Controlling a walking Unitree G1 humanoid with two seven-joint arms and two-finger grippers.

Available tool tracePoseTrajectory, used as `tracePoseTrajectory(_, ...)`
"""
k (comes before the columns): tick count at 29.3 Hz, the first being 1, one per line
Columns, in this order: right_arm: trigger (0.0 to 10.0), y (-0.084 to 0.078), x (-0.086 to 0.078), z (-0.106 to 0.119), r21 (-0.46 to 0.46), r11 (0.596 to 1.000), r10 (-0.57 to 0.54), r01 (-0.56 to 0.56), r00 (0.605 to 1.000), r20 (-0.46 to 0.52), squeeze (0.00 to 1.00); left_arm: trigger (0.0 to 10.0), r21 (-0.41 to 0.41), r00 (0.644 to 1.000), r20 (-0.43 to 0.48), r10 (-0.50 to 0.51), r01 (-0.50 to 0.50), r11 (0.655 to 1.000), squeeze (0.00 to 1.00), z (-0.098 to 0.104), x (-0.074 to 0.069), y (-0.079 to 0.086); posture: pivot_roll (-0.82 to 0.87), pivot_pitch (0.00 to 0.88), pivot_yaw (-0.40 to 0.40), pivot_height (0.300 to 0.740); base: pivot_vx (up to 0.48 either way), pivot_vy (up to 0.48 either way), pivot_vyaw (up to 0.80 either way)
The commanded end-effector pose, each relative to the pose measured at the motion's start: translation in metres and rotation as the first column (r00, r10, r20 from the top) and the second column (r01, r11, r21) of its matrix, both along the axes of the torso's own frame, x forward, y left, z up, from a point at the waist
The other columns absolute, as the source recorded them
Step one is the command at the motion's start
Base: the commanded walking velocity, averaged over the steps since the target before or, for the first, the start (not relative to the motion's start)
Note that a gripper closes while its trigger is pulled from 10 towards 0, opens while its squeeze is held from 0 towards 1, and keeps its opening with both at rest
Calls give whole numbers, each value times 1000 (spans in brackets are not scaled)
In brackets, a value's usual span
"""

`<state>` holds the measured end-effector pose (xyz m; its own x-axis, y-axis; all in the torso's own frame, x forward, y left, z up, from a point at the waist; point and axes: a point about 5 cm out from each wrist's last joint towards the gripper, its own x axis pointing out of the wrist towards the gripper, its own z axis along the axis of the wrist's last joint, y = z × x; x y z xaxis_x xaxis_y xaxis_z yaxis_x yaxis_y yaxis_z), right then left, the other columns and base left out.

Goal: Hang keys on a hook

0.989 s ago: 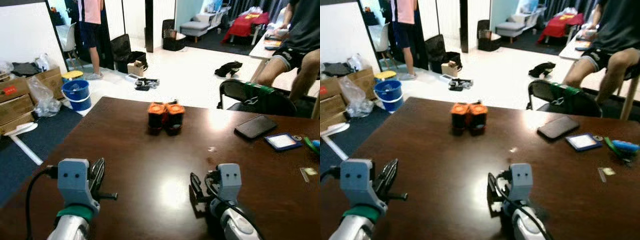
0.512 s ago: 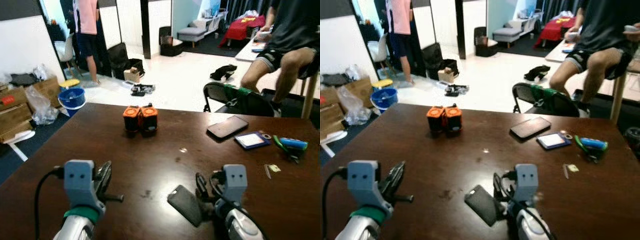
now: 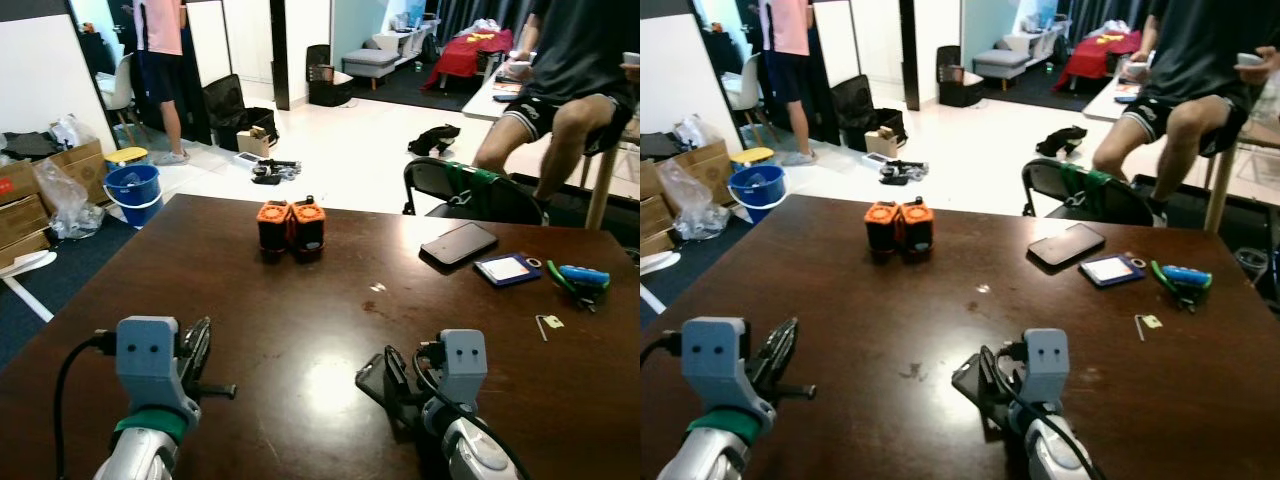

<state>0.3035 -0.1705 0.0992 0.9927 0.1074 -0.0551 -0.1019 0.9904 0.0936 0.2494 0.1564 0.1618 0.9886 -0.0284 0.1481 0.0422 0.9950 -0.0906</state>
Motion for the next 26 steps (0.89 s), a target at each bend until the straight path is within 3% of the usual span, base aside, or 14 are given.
tracePoseTrajectory(1,10000,-1,1,-3,7,1000,-4,4,1000,-14,0,10000,-1,1000,-13,2,-2,1000,0,-2,-1,0,-5,19,139,740,0,0,0)
tracePoseTrajectory(6,10000,1,10,0,-1,1000,16,-16,1000,-17,0,10000,0,1000,-17,-2,2,1000,0,-3,-1,-1,-6,20,143,740,0,0,0)
tracePoseTrajectory(10,10000,8,20,2,22,994,108,-107,993,-43,0,10000,0,1000,-19,-6,6,1000,0,-3,-1,-1,-6,20,143,740,0,0,0)
tracePoseTrajectory(11,10000,12,22,4,36,989,144,-142,988,-46,604,10000,0,1000,-19,-7,7,1000,0,-3,-1,-1,-6,20,143,740,0,0,0)
tracePoseTrajectory(14,10000,12,22,4,36,989,144,-142,988,-46,604,10000,0,1000,-19,-7,7,1000,0,-3,-1,-1,-6,20,143,740,0,0,0)
tracePoseTrajectory(15,10000,15,24,5,45,984,173,-171,984,-46,800,10000,-1,1000,-19,-8,8,1000,0,-3,-1,0,-6,20,143,740,0,0,0)
tracePoseTrajectory(17,10000,15,24,5,45,984,173,-171,984,-46,800,10000,-1,1000,-19,-8,8,1000,0,-3,-1,0,-6,20,143,740,0,0,0)
tracePoseTrajectory(18,10000,19,24,6,50,979,202,-200,978,-53,941,10000,-3,1000,-18,-9,9,1000,0,-3,-2,-1,2,24,140,740,0,0,0)
tracePoseTrajectory(19,10000,19,24,6,50,979,202,-200,978,-53,941,10000,-3,1000,-18,-9,9,1000,0,-3,-2,-1,2,24,140,740,0,0,0)
tracePoseTrajectory(20,10000,22,24,5,54,973,226,-223,972,-62,580,10000,-5,1000,-18,-11,11,1000,0,-3,-3,-1,2,24,140,740,0,0,0)
tracePoseTrajectory(21,10000,22,24,5,54,973,226,-223,972,-62,580,10000,-5,1000,-18,-11,11,1000,0,-3,-3,-1,2,24,140,740,0,0,0)
tracePoseTrajectory(22,10000,24,24,5,56,969,244,-240,967,-70,0,10000,-6,1000,-19,-15,14,1000,0,-3,-3,-1,2,24,140,740,0,0,0)
tracePoseTrajectory(26,10000,27,24,3,62,959,280,-275,955,-94,0,10000,-7,1000,-20,-21,20,1000,0,-3,-4,-1,2,24,140,740,0,0,0)
